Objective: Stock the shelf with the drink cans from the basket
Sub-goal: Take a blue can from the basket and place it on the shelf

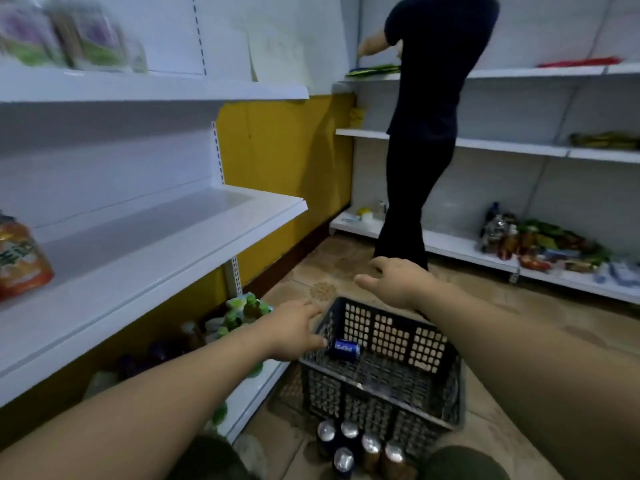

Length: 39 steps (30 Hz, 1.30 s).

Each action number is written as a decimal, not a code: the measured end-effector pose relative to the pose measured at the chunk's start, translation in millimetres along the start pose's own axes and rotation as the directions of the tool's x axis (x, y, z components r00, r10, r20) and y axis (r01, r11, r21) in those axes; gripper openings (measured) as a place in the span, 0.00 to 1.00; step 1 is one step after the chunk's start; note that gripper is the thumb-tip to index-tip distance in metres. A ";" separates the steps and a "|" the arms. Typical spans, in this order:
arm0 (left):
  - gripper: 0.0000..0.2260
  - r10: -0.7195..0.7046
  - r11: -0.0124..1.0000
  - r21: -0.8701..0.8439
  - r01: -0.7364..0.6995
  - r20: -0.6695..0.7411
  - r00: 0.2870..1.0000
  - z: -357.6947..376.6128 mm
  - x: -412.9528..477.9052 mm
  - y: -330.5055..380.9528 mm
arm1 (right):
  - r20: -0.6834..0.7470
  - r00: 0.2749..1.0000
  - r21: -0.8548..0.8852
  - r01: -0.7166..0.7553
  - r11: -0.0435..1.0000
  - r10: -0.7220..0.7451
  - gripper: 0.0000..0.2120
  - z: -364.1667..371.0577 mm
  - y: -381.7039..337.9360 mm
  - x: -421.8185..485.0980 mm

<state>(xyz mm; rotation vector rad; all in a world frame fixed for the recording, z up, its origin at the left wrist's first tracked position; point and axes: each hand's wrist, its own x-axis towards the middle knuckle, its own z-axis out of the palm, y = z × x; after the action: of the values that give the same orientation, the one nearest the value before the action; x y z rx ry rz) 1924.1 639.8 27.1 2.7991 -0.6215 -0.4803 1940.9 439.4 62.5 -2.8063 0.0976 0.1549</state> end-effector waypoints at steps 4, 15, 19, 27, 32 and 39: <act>0.32 0.050 0.999 -0.007 -0.050 0.120 0.992 28.3 51.8 -4.5 | 0.040 0.994 0.021 -0.104 0.994 0.103 0.35 20.2 41.7 15.3; 0.29 -0.002 0.992 -0.117 0.044 0.336 0.942 111.7 199.7 -40.2 | 0.208 0.937 0.179 -0.320 0.931 0.282 0.28 115.5 145.4 135.7; 0.27 -0.021 0.983 -0.166 0.084 0.347 0.937 145.2 263.7 -59.9 | 0.298 0.910 0.176 -0.349 0.920 0.288 0.36 162.6 171.6 205.5; 0.27 -0.133 0.945 -0.227 0.234 0.385 0.913 257.6 396.6 -115.2 | 0.380 0.891 0.218 -0.346 0.913 0.247 0.32 288.3 212.5 341.3; 0.29 -0.210 0.925 -0.208 0.318 0.420 0.883 327.6 450.6 -150.2 | 0.434 0.872 0.182 -0.330 0.926 0.226 0.29 379.9 229.2 391.8; 0.28 -0.309 0.786 -0.288 0.548 0.584 0.750 387.7 505.7 -182.9 | 0.463 0.877 0.088 -0.189 0.978 0.128 0.38 482.3 235.5 441.0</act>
<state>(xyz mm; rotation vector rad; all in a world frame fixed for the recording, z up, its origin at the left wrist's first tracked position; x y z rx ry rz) 2283.3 516.8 -516.3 2.3358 0.1086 -1.3105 2312.1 352.7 -518.2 -2.5504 0.2178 0.8107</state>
